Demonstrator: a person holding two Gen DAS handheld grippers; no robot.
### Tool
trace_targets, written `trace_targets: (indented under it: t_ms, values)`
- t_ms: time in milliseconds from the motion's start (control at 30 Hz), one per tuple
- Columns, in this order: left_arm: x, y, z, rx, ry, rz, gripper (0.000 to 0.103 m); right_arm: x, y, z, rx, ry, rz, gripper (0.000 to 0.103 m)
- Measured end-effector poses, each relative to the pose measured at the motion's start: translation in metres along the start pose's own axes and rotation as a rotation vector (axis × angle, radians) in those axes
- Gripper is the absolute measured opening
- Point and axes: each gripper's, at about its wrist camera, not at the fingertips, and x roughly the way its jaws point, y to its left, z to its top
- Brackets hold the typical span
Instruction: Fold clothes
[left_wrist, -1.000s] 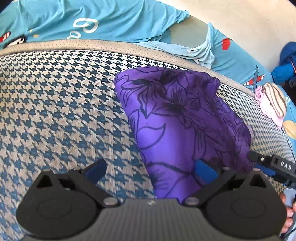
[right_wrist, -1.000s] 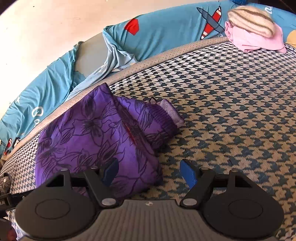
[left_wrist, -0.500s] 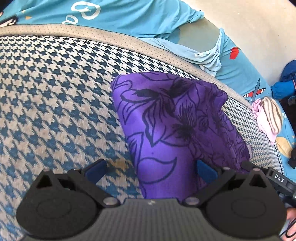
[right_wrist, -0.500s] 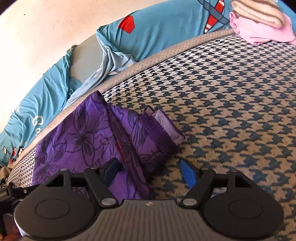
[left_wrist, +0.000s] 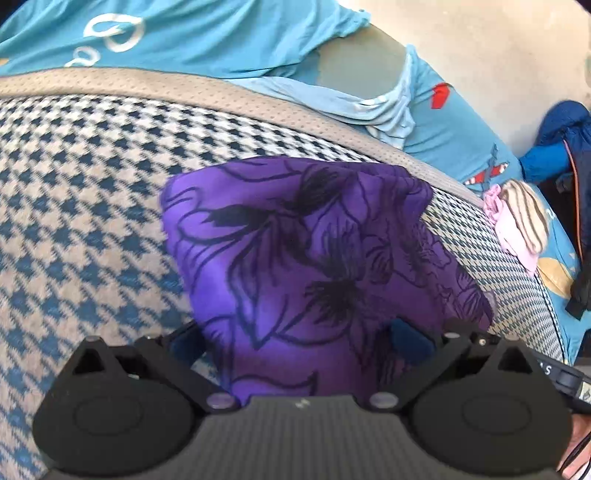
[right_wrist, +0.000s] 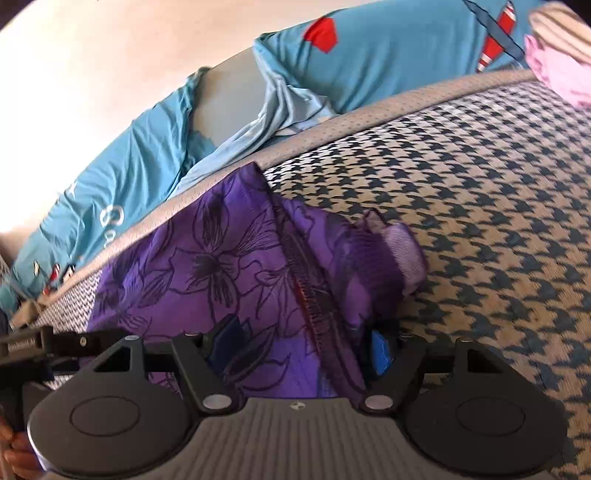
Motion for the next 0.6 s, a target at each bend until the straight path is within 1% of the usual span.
trace_targets:
  t_ms: [167,300,333,367,400,433,467,500,567,600]
  values:
    - [0.008,-0.009,-0.002,0.047,-0.014,0.008,0.103,0.008,0.002,0.0,0.007,-0.006,0.022,0.059]
    - [0.009,-0.012,-0.003,0.061,-0.029,0.024,0.102,0.012,0.004,-0.001,0.002,-0.013,0.021,0.053]
    - [0.009,-0.013,-0.004,0.065,-0.035,0.034,0.1,0.013,0.004,-0.002,-0.002,-0.016,0.02,0.049]
    - [0.008,-0.015,-0.004,0.068,-0.04,0.043,0.095,0.014,0.004,-0.002,-0.002,-0.018,0.022,0.044]
    - [0.008,-0.016,-0.005,0.071,-0.046,0.053,0.092,0.015,0.005,-0.001,-0.002,-0.021,0.024,0.041]
    - [0.007,-0.018,-0.005,0.078,-0.052,0.063,0.086,0.016,0.004,-0.002,0.004,-0.023,0.028,0.034]
    - [0.005,-0.019,-0.006,0.085,-0.059,0.073,0.08,0.016,0.005,-0.001,0.008,-0.024,0.028,0.03]
    - [0.003,-0.021,-0.006,0.091,-0.066,0.082,0.076,0.017,0.006,-0.001,0.012,-0.024,0.028,0.029]
    - [-0.002,-0.022,-0.007,0.091,-0.084,0.095,0.063,0.017,0.009,-0.001,-0.002,-0.029,0.023,0.026]
    - [-0.005,-0.022,-0.008,0.088,-0.093,0.101,0.06,0.016,0.011,-0.001,-0.017,-0.033,0.019,0.025]
